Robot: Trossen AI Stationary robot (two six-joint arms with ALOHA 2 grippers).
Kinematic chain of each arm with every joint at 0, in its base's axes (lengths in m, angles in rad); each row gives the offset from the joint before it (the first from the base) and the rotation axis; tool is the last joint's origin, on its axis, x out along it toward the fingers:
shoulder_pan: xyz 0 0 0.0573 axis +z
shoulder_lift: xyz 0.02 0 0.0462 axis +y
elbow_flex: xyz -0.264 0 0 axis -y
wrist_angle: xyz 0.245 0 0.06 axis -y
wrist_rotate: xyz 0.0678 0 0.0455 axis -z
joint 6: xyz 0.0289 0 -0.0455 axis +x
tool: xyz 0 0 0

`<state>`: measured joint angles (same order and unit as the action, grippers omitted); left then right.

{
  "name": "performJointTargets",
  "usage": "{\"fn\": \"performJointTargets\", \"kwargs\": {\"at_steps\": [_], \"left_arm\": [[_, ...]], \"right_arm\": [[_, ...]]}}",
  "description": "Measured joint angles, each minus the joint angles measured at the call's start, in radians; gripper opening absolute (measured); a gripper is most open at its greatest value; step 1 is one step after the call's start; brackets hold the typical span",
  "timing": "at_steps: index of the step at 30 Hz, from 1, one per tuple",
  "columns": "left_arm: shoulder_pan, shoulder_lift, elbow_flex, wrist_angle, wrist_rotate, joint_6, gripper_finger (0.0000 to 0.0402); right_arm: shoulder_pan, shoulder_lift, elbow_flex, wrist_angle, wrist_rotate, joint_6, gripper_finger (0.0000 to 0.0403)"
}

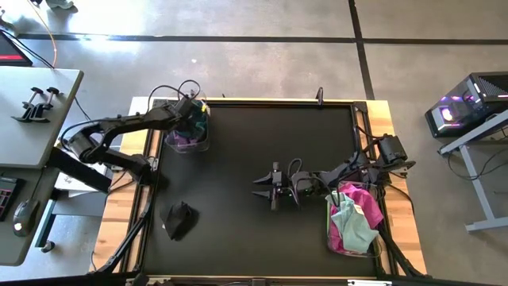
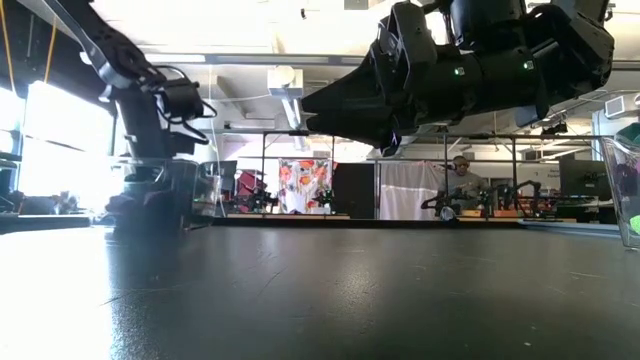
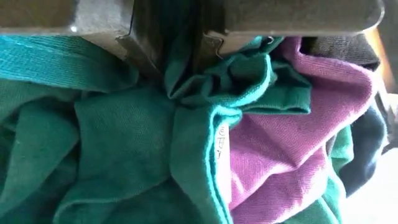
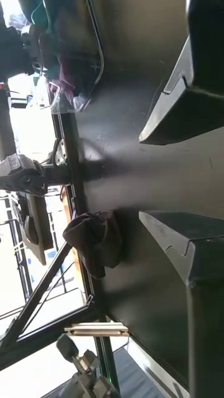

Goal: Sort towels by color in basket
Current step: Put the dark green towel into the transparent bin, then adjust the top transparent bin

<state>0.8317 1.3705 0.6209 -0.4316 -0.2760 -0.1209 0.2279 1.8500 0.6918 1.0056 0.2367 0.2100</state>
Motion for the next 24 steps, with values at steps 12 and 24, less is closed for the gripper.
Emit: {"fn": "performJointTargets", "kwargs": {"at_steps": [12,24], "left_arm": [[0.000,-0.194,0.120,-0.254,-0.025,0.095,0.0117],[-0.173,-0.438,0.209,-0.350,0.225,-0.034,0.0138]], "right_arm": [[0.000,0.000,0.000,0.000,0.000,0.016,0.0175],[0.000,0.000,0.000,0.000,0.000,0.010,0.0175]]}}
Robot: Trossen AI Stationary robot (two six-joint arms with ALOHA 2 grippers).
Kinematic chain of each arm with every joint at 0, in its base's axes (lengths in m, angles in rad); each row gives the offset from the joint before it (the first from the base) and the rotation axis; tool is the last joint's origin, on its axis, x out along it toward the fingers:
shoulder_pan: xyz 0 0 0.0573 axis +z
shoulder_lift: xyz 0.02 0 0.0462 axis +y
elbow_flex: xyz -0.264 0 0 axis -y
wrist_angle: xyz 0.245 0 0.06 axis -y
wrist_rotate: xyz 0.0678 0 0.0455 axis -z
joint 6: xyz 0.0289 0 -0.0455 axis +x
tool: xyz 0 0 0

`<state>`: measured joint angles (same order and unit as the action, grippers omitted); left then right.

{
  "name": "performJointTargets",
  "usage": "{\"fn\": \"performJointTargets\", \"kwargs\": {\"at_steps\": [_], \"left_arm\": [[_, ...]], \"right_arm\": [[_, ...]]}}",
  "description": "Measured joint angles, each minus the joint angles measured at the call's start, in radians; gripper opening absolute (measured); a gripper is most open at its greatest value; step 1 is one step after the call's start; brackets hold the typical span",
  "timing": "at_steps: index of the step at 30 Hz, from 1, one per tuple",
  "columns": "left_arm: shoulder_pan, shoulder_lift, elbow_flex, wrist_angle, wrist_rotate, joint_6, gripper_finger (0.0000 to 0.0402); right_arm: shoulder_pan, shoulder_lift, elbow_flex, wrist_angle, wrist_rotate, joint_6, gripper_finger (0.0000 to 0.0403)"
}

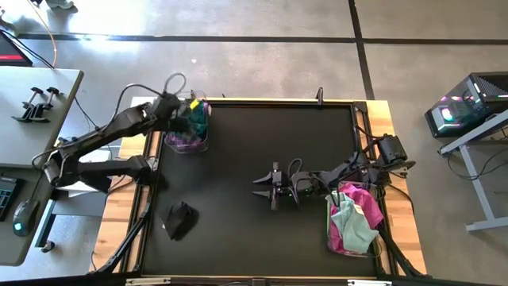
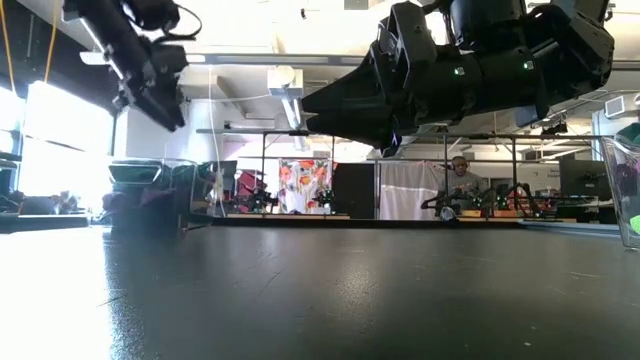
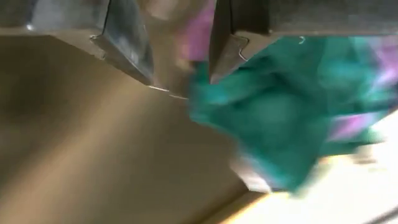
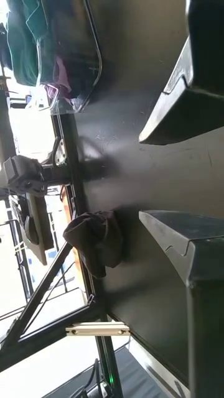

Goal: Sort towels by color in basket
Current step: Adjust the top transparent bin

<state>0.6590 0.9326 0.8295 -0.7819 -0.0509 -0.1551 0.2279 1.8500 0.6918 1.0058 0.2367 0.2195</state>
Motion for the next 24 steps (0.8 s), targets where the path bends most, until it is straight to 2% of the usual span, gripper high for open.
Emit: {"fn": "performJointTargets", "kwargs": {"at_steps": [5,8,11,15,18,24], "left_arm": [[-0.186,0.021,-0.035,0.067,0.100,-0.024,0.0122],[-0.276,0.052,-0.101,0.170,0.100,-0.032,0.0113],[-0.323,0.091,-0.144,0.201,0.049,-0.095,0.0107],[-0.343,0.135,-0.148,0.117,-0.115,-0.176,0.0100],[-0.349,0.139,-0.145,0.048,-0.192,-0.219,0.0096],[-0.354,0.103,-0.140,0.008,-0.187,-0.256,0.0094]], "right_arm": [[0.000,0.000,0.000,0.000,0.000,0.000,0.0175],[0.000,0.000,0.000,0.000,0.000,0.000,0.0175],[0.000,0.000,0.000,0.000,0.000,0.000,0.0175],[0.000,0.000,0.000,0.000,0.000,0.000,0.0175],[0.000,0.000,0.000,0.000,0.000,-0.003,0.0175],[0.000,0.000,0.000,0.000,0.000,-0.010,0.0175]]}}
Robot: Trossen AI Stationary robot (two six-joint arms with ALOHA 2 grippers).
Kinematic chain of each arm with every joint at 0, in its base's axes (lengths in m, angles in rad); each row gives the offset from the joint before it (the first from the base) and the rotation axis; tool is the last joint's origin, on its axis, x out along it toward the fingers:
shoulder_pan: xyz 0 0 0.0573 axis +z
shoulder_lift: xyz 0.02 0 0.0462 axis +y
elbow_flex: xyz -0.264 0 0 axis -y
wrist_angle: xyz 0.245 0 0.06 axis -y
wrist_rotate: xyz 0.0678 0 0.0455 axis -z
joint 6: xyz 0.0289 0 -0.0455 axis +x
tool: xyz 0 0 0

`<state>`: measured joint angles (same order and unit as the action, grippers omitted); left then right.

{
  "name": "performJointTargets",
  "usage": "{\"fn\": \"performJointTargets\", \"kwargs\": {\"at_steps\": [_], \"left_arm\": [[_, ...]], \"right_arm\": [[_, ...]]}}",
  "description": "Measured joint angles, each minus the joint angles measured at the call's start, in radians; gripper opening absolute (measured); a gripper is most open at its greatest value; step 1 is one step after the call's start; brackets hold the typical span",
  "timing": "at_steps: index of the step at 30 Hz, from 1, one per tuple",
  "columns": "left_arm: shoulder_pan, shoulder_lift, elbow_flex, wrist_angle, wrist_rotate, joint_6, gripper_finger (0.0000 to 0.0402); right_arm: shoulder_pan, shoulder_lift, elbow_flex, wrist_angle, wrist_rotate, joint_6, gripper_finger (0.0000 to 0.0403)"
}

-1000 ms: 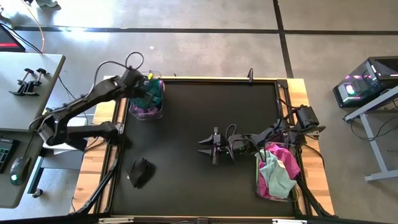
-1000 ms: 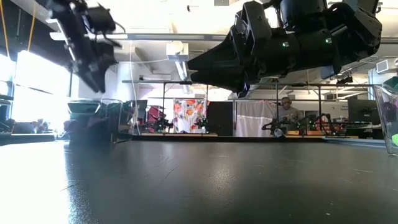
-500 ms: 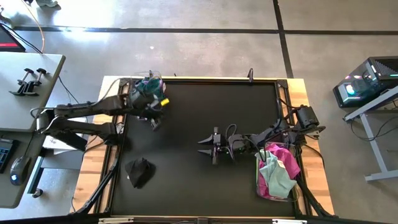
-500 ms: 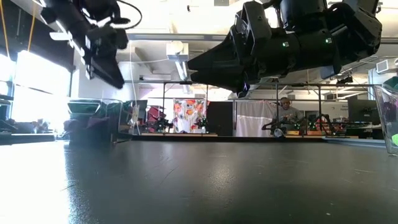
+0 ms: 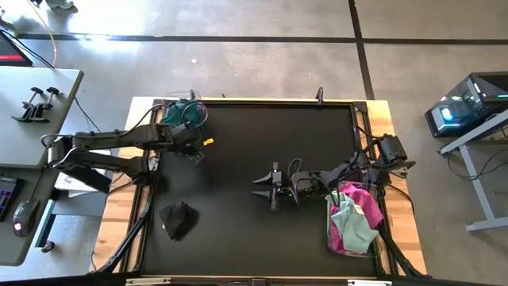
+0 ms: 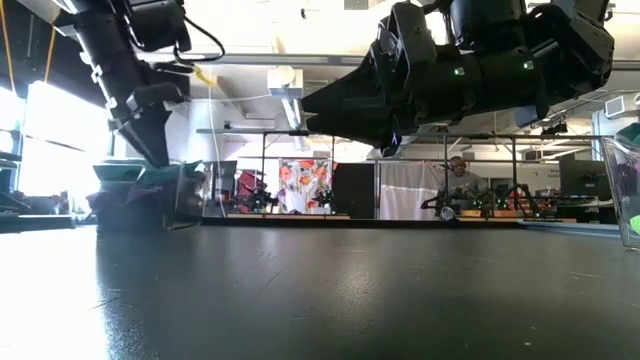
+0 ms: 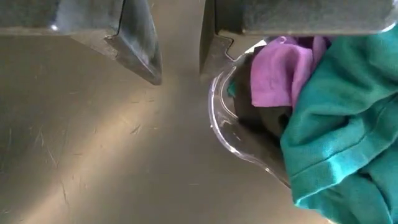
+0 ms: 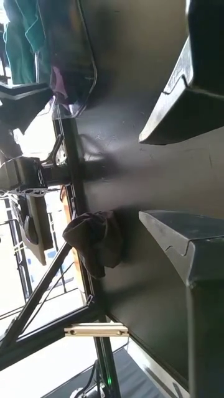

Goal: Sort towels by color in basket
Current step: Adjust the top transparent bin, then put the black towel into the top transparent bin

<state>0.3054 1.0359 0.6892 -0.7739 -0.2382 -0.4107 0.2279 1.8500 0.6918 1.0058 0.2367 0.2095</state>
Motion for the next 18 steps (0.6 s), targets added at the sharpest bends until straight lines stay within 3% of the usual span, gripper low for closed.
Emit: {"fn": "performJointTargets", "kwargs": {"at_steps": [9,18], "left_arm": [[-0.075,-0.066,0.119,-0.088,0.013,-0.052,0.0094],[-0.388,-0.051,0.155,-0.095,0.098,-0.147,0.0094]], "right_arm": [[0.000,0.000,0.000,0.000,0.000,-0.009,0.0175],[0.000,0.000,0.000,0.000,0.000,-0.033,0.0175]]}}
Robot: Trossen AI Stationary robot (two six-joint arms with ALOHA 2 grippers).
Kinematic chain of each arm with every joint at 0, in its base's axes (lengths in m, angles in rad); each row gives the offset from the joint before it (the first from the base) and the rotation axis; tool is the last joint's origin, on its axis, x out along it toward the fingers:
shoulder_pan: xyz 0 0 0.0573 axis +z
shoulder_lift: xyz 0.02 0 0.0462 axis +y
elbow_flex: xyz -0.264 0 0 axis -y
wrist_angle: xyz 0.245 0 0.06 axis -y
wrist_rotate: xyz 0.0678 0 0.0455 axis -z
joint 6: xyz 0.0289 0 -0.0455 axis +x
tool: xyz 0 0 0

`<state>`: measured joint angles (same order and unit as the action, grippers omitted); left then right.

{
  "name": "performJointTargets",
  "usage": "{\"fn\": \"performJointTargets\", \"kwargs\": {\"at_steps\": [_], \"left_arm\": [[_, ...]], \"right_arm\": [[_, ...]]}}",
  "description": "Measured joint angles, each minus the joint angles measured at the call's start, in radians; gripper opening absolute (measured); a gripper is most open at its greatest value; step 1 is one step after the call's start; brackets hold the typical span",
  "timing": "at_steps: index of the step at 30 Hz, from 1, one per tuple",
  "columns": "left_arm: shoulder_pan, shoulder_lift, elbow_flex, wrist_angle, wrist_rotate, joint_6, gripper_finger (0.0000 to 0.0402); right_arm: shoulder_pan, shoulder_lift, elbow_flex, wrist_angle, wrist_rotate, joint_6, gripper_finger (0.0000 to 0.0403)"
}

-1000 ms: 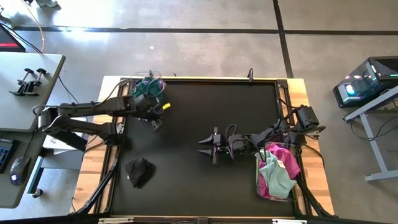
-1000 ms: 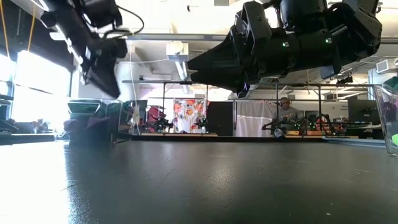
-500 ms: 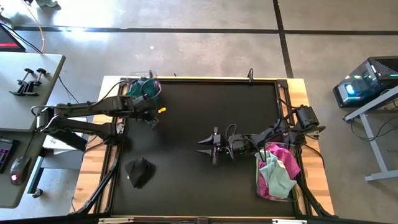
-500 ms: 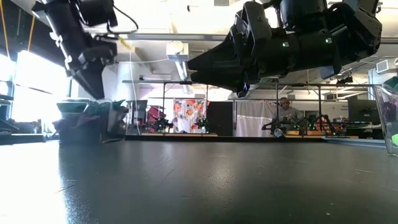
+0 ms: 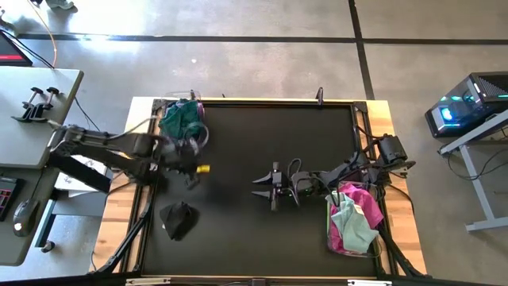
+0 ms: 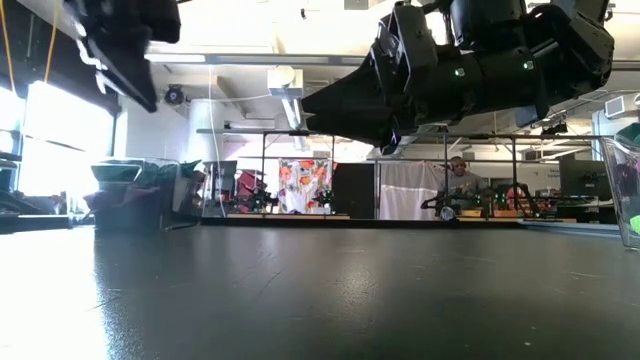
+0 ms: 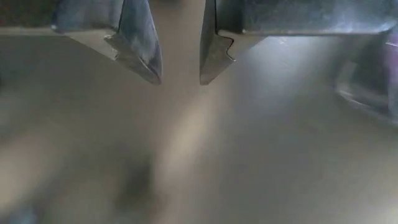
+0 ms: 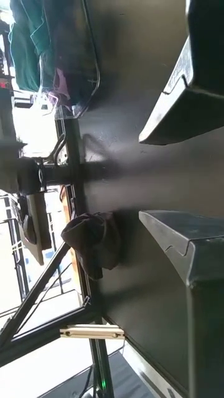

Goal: Sort towels by color in basket
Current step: Put the black towel into the top transparent bin

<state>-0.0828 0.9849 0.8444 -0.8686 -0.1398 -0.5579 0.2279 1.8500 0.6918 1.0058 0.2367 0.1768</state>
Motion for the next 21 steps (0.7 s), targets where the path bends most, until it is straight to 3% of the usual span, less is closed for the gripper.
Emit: {"fn": "performJointTargets", "kwargs": {"at_steps": [5,15,18,21], "left_arm": [[-0.235,0.067,0.000,-0.004,0.034,-0.227,0.0094],[-0.624,0.211,0.000,-0.004,0.192,-0.992,0.0094],[-0.693,0.231,0.000,-0.022,0.181,-1.156,0.0094],[-0.744,0.254,-0.009,-0.098,0.099,-1.257,0.0097]], "right_arm": [[-0.005,0.000,0.000,0.008,-0.001,-0.021,0.0175],[-0.036,0.000,0.000,0.076,-0.081,-0.158,0.0175],[-0.047,0.000,0.000,0.076,-0.122,-0.159,0.0175],[-0.051,0.000,0.000,0.076,-0.143,-0.159,0.0175]]}}
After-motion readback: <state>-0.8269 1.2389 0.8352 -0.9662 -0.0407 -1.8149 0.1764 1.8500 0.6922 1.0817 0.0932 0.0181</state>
